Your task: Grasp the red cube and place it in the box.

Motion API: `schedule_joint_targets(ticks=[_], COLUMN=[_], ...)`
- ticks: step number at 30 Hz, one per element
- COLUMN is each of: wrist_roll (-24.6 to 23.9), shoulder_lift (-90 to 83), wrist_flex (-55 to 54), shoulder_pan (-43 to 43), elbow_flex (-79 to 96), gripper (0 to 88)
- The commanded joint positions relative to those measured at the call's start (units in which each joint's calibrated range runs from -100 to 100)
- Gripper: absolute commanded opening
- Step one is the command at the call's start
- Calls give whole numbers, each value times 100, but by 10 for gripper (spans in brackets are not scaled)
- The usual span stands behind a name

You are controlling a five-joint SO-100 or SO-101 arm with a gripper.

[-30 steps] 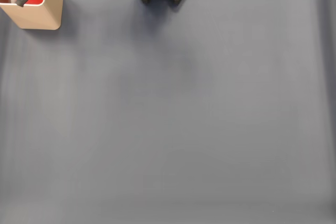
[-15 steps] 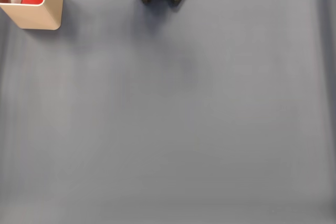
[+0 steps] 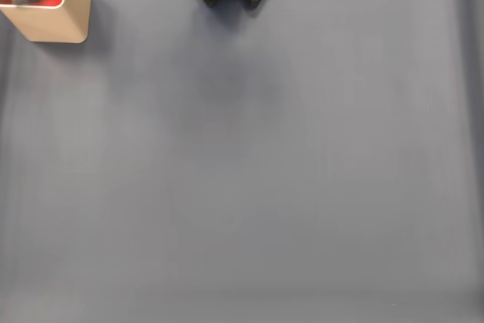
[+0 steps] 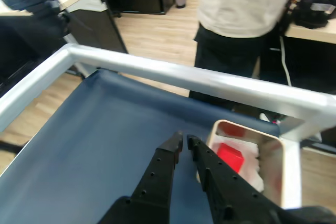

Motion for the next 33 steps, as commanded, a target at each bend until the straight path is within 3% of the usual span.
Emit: schedule_joint_targets(ticks=[1, 8, 15, 24, 33], wrist_roll=[78, 122, 122, 142, 171], shoulder_lift=[25, 190, 155, -191, -1205], wrist_flex=[-62, -45, -37, -103, -201], shoulder_pan=[-944, -2599, -3728, -4673, -5063], elbow_flex=[-345, -354, -17, 777, 2246], gripper=[0, 0, 0, 0, 0])
